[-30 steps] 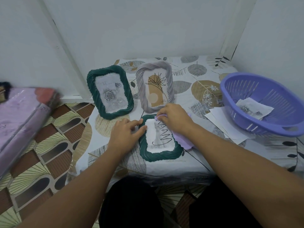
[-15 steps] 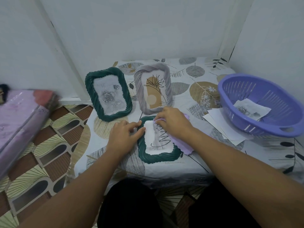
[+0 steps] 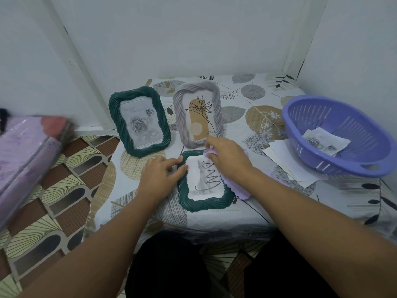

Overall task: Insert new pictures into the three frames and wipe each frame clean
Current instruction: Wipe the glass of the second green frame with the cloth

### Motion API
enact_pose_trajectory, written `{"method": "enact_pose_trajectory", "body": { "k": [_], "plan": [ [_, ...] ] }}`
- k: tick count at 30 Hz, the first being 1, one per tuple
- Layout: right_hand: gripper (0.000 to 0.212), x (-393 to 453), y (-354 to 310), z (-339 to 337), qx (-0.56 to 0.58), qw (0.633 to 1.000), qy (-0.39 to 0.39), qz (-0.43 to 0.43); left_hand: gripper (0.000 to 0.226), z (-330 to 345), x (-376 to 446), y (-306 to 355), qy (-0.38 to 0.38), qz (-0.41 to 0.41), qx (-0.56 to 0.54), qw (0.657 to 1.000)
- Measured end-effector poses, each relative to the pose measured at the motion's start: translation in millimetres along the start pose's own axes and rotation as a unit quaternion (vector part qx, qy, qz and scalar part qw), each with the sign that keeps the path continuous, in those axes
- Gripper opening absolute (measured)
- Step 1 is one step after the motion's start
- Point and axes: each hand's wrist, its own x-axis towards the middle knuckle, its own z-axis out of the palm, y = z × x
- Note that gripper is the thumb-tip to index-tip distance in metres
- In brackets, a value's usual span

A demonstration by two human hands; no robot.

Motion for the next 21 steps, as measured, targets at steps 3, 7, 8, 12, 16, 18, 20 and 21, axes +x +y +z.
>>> {"method": "enact_pose_trajectory", "body": {
  "k": [3,7,8,12,16,18,20,21],
  "plan": [
    [0.009,-1.6,3.2,3.2,0.000,1.000,0.006,0.005,0.041,-0.5,-0.2,0.5,-0.001,0.003,-0.004,1.000],
    [0.017,3.2,4.2,2.4,-0.020,0.999,-0.012,0.026,0.041,-0.8,-0.5,1.5,-0.003,-0.001,-0.001,1.000],
    [0.018,3.7,3.9,2.1,-0.023,0.999,-0.014,0.027,0.041,-0.8,-0.5,1.7,-0.003,-0.001,-0.001,1.000],
    [0.018,3.7,3.1,-0.8,-0.012,0.998,-0.040,0.041,0.042,-0.7,0.0,0.7,-0.008,0.000,0.001,1.000],
    [0.017,4.2,0.7,-3.9,-0.010,0.997,-0.035,0.067,0.043,-0.6,0.0,1.2,-0.007,0.000,-0.002,1.000],
    [0.017,5.0,-1.5,-2.6,-0.007,0.997,-0.021,0.070,0.042,-0.7,-0.1,1.5,-0.005,0.000,-0.002,1.000],
    [0.017,2.8,-4.4,-1.3,0.000,0.998,-0.028,0.053,0.041,-0.5,-0.2,1.6,-0.005,-0.001,0.000,1.000],
    [0.016,1.2,-4.1,-0.8,0.008,0.999,-0.039,0.037,0.041,-0.3,-0.1,1.4,-0.005,-0.001,0.000,1.000]
  ]
}}
